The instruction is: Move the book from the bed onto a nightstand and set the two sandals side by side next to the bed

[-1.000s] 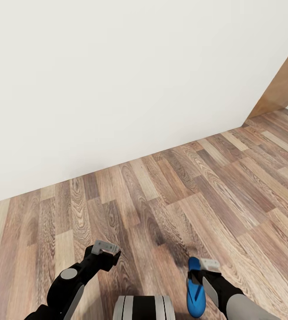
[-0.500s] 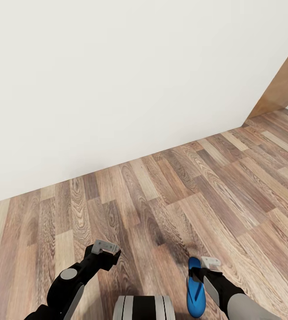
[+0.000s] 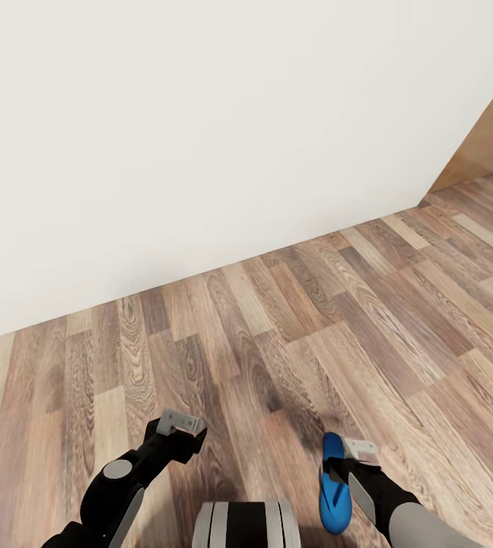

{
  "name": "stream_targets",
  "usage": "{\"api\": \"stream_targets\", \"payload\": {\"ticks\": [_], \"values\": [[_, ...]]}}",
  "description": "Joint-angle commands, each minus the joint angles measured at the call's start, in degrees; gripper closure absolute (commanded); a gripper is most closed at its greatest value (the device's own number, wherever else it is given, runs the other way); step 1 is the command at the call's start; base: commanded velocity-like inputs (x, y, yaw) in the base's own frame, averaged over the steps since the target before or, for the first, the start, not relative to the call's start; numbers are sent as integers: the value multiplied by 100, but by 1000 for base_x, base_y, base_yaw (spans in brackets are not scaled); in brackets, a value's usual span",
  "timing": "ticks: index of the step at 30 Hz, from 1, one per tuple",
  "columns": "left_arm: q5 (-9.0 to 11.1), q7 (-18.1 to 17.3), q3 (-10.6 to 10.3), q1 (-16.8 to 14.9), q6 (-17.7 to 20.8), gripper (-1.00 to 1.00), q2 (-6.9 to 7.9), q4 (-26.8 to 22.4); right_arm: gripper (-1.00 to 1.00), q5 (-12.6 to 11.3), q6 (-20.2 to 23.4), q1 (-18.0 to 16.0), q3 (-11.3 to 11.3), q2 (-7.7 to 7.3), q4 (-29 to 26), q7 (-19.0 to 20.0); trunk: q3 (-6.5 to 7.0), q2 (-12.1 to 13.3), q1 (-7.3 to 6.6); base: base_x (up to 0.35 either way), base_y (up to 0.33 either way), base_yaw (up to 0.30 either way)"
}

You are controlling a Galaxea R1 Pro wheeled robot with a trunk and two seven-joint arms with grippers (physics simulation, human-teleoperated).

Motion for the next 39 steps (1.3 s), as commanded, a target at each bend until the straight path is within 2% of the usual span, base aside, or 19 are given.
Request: {"api": "stream_targets", "payload": {"ticks": [1,39], "values": [[15,-3,-4,-3,29,-100,3,-6,-100,3,32,0,-25,3,-12,-7,-26,-3,1,0,0,0],[15,-3,-4,-3,28,-100,4,-6,-100,11,70,0,-20,49,-12,-9,-26,-3,1,0,0,0]]}}
